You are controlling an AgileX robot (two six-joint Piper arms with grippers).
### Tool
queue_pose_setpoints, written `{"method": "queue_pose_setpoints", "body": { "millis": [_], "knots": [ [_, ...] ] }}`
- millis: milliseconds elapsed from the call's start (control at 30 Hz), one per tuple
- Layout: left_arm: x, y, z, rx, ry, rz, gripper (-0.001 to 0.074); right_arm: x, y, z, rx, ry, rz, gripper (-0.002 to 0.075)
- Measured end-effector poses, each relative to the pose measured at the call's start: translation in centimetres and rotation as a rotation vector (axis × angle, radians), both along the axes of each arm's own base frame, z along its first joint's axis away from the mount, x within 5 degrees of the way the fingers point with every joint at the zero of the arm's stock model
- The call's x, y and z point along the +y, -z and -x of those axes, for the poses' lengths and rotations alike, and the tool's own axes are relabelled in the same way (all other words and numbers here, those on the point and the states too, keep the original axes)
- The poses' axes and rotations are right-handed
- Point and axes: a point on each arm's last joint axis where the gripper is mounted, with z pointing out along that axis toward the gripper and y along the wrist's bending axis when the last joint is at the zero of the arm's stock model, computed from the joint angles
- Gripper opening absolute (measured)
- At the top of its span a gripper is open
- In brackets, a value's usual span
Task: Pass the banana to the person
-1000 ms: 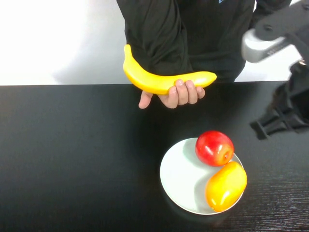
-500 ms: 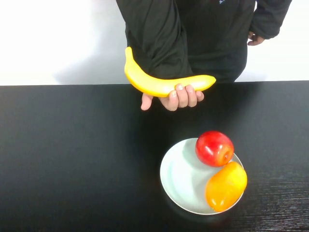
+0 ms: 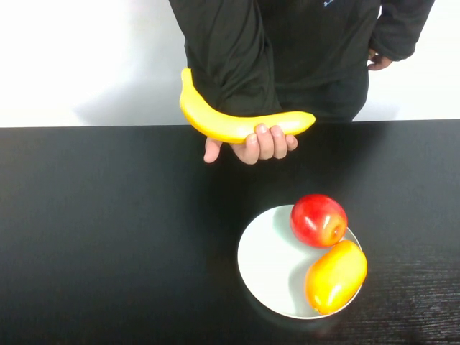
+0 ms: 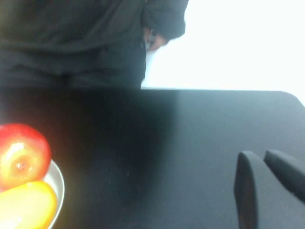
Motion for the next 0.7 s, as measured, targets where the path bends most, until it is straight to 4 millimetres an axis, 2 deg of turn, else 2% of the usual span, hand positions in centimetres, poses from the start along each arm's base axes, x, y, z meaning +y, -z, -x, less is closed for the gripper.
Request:
{"method": "queue_pose_setpoints", "body": {
  "millis": [133,400,700],
  "knots": [
    [0.0,0.0,0.0,0.000,0.000,0.000,-0.0004,-0.1,0.1,0.6,-0.030,0.007,0.009,-0.0010],
    [0.0,0.0,0.0,0.000,0.000,0.000,-0.0004,-0.3,1.7,1.0,0.142,0.008,0.071,-0.0010],
    [0.0,0.0,0.0,0.000,0.000,0.000,-0.0004,-0.3,1.8,1.0,0.149,0.008,0.076,-0.0010]
  ]
}}
